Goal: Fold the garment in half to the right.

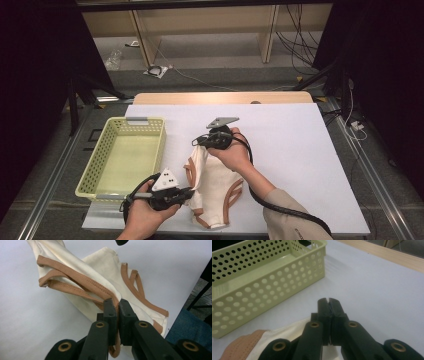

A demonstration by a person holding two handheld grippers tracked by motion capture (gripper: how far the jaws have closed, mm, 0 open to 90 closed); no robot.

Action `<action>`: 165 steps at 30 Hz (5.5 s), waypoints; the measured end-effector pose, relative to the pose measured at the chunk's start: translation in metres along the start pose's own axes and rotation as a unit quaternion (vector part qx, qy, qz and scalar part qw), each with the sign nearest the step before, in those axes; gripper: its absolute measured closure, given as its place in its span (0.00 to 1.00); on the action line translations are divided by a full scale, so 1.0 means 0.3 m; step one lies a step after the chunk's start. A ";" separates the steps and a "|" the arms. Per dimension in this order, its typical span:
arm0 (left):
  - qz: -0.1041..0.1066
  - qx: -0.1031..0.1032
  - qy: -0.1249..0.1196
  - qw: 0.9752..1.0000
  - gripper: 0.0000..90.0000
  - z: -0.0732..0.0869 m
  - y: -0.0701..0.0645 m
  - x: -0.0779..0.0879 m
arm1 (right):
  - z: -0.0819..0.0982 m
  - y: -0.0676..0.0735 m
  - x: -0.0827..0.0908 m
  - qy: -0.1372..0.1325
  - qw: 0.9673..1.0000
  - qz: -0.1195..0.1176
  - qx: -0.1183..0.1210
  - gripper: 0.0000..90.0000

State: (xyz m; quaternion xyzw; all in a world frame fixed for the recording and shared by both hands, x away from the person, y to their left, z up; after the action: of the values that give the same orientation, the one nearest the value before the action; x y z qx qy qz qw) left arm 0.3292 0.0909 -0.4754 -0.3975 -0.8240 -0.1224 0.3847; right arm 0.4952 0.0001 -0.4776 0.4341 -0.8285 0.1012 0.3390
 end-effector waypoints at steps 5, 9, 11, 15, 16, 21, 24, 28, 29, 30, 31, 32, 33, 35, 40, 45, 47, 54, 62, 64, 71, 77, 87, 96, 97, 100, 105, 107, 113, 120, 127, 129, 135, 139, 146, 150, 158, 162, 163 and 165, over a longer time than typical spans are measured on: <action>0.002 0.002 0.001 1.000 0.95 -0.003 0.000 0.000 | 0.006 -0.005 0.001 0.000 1.000 0.001 -0.002 0.99; 0.003 0.003 0.002 1.000 0.95 -0.004 -0.001 0.002 | 0.009 -0.005 0.000 0.001 1.000 0.001 -0.004 0.99; 0.004 0.002 0.003 1.000 0.95 -0.005 -0.001 0.001 | 0.012 -0.006 0.000 0.002 1.000 0.001 -0.004 0.99; 0.004 0.002 0.004 1.000 0.95 -0.007 -0.002 -0.001 | 0.014 -0.007 -0.001 0.002 1.000 0.002 -0.005 0.99; 0.004 0.001 0.005 1.000 0.95 -0.007 -0.003 -0.001 | 0.014 -0.007 -0.001 0.003 1.000 0.001 -0.005 0.99; 0.006 -0.001 0.007 1.000 0.95 -0.011 -0.007 -0.005 | 0.015 -0.008 0.001 0.003 1.000 0.003 -0.005 0.99; 0.006 -0.002 0.009 1.000 0.95 -0.011 -0.008 -0.008 | 0.018 -0.009 0.001 0.004 1.000 0.003 -0.005 0.99; 0.007 -0.004 0.010 1.000 0.95 -0.014 -0.010 -0.008 | 0.020 -0.009 0.002 0.004 1.000 0.002 -0.007 0.99; 0.008 -0.003 0.009 1.000 0.95 -0.015 -0.012 -0.009 | 0.022 -0.011 0.002 0.004 1.000 0.003 -0.006 0.99; 0.008 -0.003 0.009 1.000 0.95 -0.015 -0.012 -0.009 | 0.022 -0.011 0.002 0.004 1.000 0.003 -0.006 0.99; 0.009 -0.003 0.009 1.000 0.95 -0.016 -0.013 -0.010 | 0.024 -0.013 0.003 0.005 1.000 0.004 -0.005 0.99; 0.008 -0.004 0.010 1.000 0.95 -0.016 -0.013 -0.011 | 0.024 -0.013 0.004 0.006 1.000 0.004 -0.006 0.99; 0.008 -0.004 0.010 1.000 0.95 -0.016 -0.013 -0.011 | 0.024 -0.014 0.004 0.005 1.000 0.004 -0.005 0.99; 0.008 -0.005 0.011 1.000 0.95 -0.017 -0.013 -0.011 | 0.025 -0.015 0.005 0.005 1.000 0.004 -0.006 0.99; 0.009 -0.005 0.010 1.000 0.95 -0.021 -0.015 -0.012 | 0.025 -0.016 0.007 0.005 1.000 0.005 -0.005 0.99; 0.009 -0.007 0.012 1.000 0.95 -0.022 -0.015 -0.013 | 0.026 -0.017 0.008 0.003 1.000 0.006 -0.007 0.99; 0.009 -0.007 0.013 1.000 0.95 -0.023 -0.015 -0.014 | 0.027 -0.017 0.009 0.004 1.000 0.006 -0.007 0.99; 0.010 -0.009 0.016 1.000 0.95 -0.025 -0.018 -0.016 | 0.031 -0.021 0.011 0.003 1.000 0.007 -0.008 0.99; 0.012 -0.014 0.022 1.000 0.95 -0.026 -0.023 -0.023 | 0.038 -0.024 0.016 0.002 1.000 0.008 -0.010 0.99; 0.012 -0.015 0.023 1.000 0.95 -0.027 -0.024 -0.025 | 0.040 -0.026 0.019 0.003 1.000 0.008 -0.010 0.99; 0.014 -0.019 0.024 0.999 0.95 -0.031 -0.030 -0.031 | 0.046 -0.031 0.024 0.006 1.000 0.011 -0.011 0.99; 0.016 -0.025 0.031 0.999 0.95 -0.032 -0.037 -0.041 | 0.057 -0.037 0.027 0.009 1.000 0.010 -0.014 0.99; 0.017 -0.026 0.029 0.999 0.95 -0.035 -0.042 -0.046 | 0.066 -0.042 0.033 0.008 1.000 0.011 -0.016 0.99; 0.022 -0.032 0.028 0.999 0.95 -0.033 -0.046 -0.048 | 0.077 -0.044 0.039 0.004 1.000 0.010 -0.013 0.99; 0.023 -0.032 0.028 0.999 0.95 -0.033 -0.045 -0.049 | 0.081 -0.044 0.040 0.006 1.000 0.009 -0.010 0.99; 0.026 -0.036 0.027 0.999 0.95 -0.033 -0.046 -0.051 | 0.090 -0.043 0.040 0.004 1.000 0.008 -0.009 0.99; 0.028 -0.041 0.029 0.998 0.95 -0.032 -0.052 -0.058 | 0.105 -0.049 0.045 -0.002 1.000 0.006 -0.009 0.99; 0.028 -0.042 0.031 0.998 0.95 -0.031 -0.053 -0.060 | 0.111 -0.050 0.046 -0.002 1.000 0.007 -0.009 0.99; 0.031 -0.046 0.034 0.998 0.95 -0.032 -0.061 -0.068 | 0.123 -0.051 0.054 -0.007 1.000 0.012 -0.006 0.99; 0.029 -0.048 0.034 0.998 0.95 -0.037 -0.064 -0.072 | 0.124 -0.057 0.061 -0.010 1.000 0.013 -0.008 0.99; 0.030 -0.050 0.039 0.998 0.95 -0.034 -0.069 -0.079 | 0.132 -0.059 0.060 -0.007 1.000 0.017 -0.006 0.99; 0.030 -0.049 0.040 0.998 0.95 -0.034 -0.070 -0.079 | 0.133 -0.059 0.059 -0.007 1.000 0.018 -0.006 0.99; 0.031 -0.051 0.041 0.997 0.95 -0.039 -0.075 -0.084 | 0.138 -0.061 0.062 -0.004 1.000 0.019 -0.007 0.99; 0.032 -0.051 0.044 0.997 0.95 -0.042 -0.079 -0.087 | 0.143 -0.064 0.066 -0.004 1.000 0.020 -0.011 0.99; 0.034 -0.053 0.046 0.997 0.95 -0.045 -0.085 -0.093 | 0.148 -0.070 0.072 -0.002 1.000 0.022 -0.010 0.99; 0.035 -0.052 0.046 0.997 0.95 -0.047 -0.088 -0.096 | 0.153 -0.073 0.074 -0.003 1.000 0.024 -0.011 0.99; 0.036 -0.055 0.048 0.997 0.95 -0.053 -0.093 -0.100 | 0.162 -0.081 0.081 -0.001 1.000 0.026 -0.015 0.99; 0.036 -0.056 0.050 0.997 0.95 -0.053 -0.098 -0.106 | 0.168 -0.084 0.085 0.002 1.000 0.026 -0.013 0.99; 0.036 -0.056 0.049 0.997 0.95 -0.053 -0.099 -0.107 | 0.168 -0.084 0.085 0.001 1.000 0.025 -0.016 0.99; 0.036 -0.057 0.050 0.996 0.95 -0.054 -0.099 -0.108 | 0.171 -0.086 0.086 0.002 1.000 0.027 -0.014 0.99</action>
State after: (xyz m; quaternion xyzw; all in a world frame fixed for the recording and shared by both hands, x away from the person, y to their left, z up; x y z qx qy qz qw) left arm 0.3281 0.0449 -0.4851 -0.4415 -0.7807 -0.1754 0.4060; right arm 0.4811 -0.0560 -0.5025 0.4061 -0.8408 0.0993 0.3439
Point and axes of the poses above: each handheld gripper's, and its own axes: x roughly backward along the jaws, z roughly out of its underside, y roughly to its left, the point moved 8 cm from there along -x, roughly forward along the jaws, and after that the axes turned 7 degrees about y, right-handed, at the moved point
